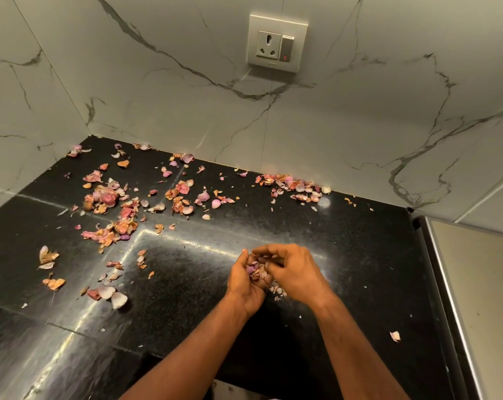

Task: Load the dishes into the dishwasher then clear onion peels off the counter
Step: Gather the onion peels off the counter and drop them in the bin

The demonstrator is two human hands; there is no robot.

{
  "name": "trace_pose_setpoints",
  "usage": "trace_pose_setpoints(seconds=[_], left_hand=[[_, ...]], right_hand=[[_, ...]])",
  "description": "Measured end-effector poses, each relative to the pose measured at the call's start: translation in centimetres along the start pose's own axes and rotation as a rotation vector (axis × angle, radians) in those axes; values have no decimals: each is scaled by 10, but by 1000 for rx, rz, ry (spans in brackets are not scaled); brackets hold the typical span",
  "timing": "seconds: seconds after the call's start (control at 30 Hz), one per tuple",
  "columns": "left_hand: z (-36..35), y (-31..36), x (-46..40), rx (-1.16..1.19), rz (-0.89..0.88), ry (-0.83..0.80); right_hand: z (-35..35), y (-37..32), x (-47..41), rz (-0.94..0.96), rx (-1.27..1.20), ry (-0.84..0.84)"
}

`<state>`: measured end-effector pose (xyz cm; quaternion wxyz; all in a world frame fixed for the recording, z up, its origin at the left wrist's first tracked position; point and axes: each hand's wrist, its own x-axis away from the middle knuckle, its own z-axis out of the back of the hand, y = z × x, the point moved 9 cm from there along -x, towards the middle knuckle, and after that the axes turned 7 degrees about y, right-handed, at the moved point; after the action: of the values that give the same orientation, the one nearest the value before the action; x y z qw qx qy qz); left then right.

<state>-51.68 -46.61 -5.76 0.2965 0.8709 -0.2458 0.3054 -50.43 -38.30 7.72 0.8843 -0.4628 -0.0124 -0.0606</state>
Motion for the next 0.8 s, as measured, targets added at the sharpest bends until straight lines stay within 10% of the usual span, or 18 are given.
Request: trace_pose_setpoints(seconds=[0.33,0.67,0.8], left_hand=[[42,63,-16,183,-115,89],[48,62,-14,157,-159,75],[57,65,-10,136,-158,56]], right_hand=[[-3,98,25,-453,517,-214],[-43,69,-23,-33,378,81],[-61,67,-21,54,459,-75]])
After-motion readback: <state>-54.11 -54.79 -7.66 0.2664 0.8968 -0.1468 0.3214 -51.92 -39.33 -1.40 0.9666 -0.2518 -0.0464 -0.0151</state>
